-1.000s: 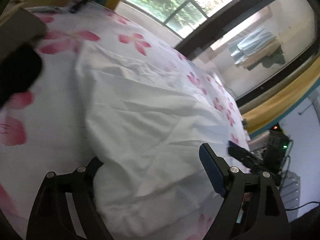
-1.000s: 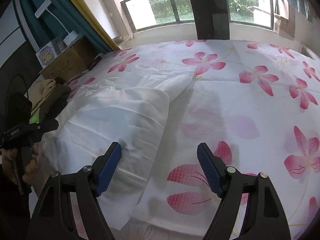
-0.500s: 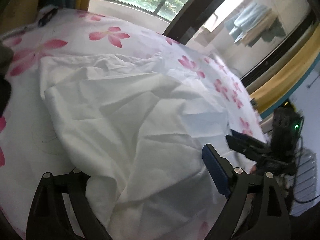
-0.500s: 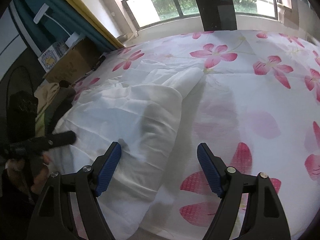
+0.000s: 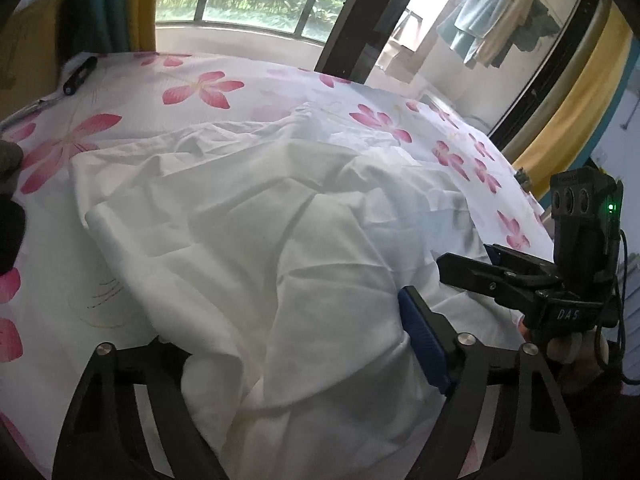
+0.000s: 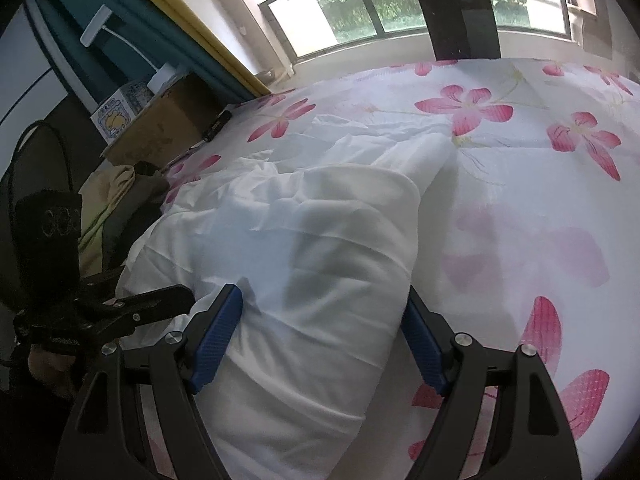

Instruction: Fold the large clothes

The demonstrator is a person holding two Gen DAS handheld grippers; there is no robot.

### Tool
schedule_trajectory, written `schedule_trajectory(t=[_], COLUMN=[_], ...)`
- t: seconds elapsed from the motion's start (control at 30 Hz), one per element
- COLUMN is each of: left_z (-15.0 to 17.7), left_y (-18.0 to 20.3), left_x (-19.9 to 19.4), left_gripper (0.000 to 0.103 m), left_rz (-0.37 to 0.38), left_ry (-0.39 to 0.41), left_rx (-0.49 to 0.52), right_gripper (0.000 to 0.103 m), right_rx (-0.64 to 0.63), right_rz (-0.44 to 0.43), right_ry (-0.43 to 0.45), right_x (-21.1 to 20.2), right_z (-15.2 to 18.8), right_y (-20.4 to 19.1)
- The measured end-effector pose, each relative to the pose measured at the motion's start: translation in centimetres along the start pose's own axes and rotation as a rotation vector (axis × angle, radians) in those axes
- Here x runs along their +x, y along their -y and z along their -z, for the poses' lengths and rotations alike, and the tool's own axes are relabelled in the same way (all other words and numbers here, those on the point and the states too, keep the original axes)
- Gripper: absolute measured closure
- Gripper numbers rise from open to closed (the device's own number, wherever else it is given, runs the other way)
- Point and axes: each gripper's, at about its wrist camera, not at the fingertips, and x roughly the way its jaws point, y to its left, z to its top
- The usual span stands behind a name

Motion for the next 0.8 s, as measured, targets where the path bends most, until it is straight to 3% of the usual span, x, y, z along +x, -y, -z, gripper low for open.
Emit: schedule_trajectory(t=[0.17,0.27,0.5,0.8], left_z=[0.3,0.5,0.8,1.0], left_y=[0.7,0.6,1.2,1.8], left_x=[0.3,0.4,-0.5,-1.9], left_gripper=[0.045,0.055,0.067,0.074], left_rz=[0.03,0.058,0.045,0.019], left_ry=[0.014,0.024,0.069,0.116], left_rx=[0.014,-0.003,0.008,0.025], right_gripper=[0.025,0.039,0.064,0.073], right_rx=[-0.032,-0.03,-0.077,-0.18], right_rz=[0.018,0.004,0.005,0.042], right_ry=[0.015,0.022,0.072,0.132], right_x=[0.2,0.2,-0.8,-2.3], right_z=[0.2,0.4,0.6,0.6], right_y=[-0.4,-0.5,-1.6,-4.0])
